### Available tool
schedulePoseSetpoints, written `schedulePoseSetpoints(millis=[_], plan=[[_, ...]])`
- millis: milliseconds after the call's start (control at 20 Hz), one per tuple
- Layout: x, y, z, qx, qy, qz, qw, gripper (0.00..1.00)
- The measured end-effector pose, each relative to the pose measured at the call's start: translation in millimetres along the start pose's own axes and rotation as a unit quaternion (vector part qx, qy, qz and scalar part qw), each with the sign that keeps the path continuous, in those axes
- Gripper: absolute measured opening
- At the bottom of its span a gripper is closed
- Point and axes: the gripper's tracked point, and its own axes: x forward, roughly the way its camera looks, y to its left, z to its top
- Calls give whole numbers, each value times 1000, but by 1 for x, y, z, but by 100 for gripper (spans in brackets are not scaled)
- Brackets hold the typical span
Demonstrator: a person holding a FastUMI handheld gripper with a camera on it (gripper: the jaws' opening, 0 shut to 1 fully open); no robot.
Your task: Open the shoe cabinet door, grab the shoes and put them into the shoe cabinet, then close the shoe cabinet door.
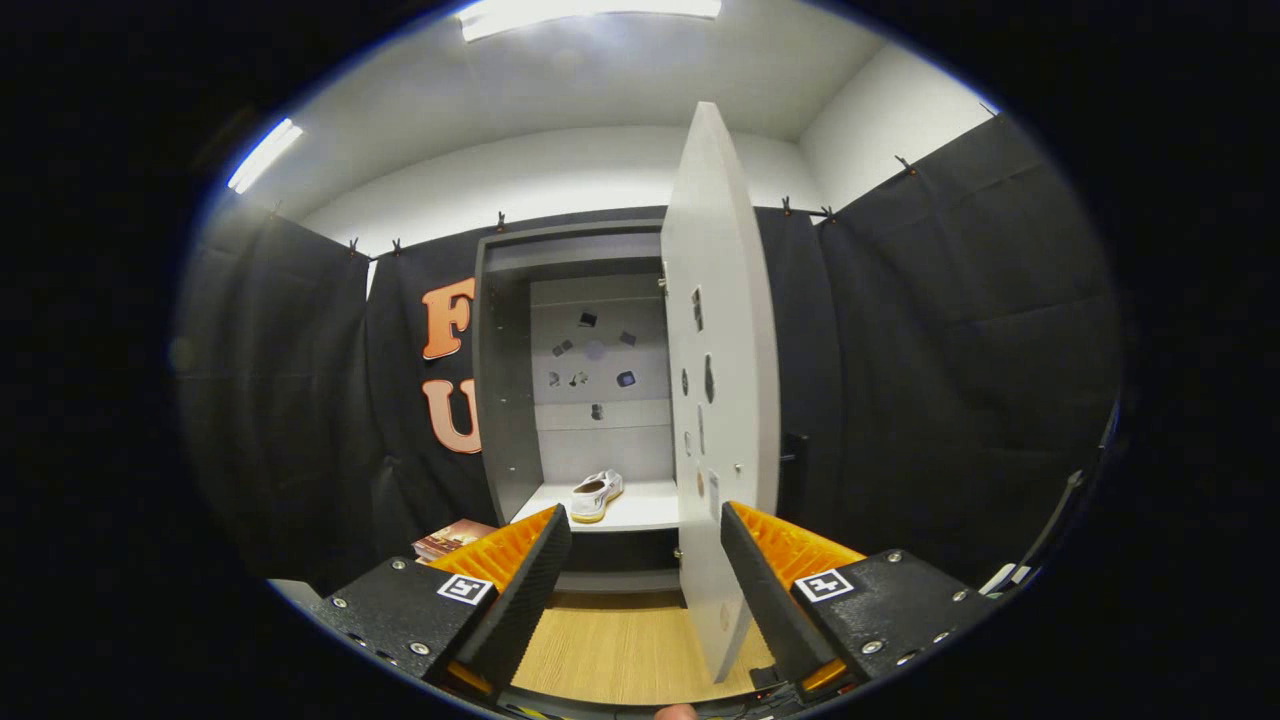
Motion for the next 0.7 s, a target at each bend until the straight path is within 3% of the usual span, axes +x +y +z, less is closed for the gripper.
schedulePoseSetpoints(millis=[400,700], plan=[[18,-84,1,-10,-2,-58,998,95],[52,-111,-11,4,9,-41,999,95]])
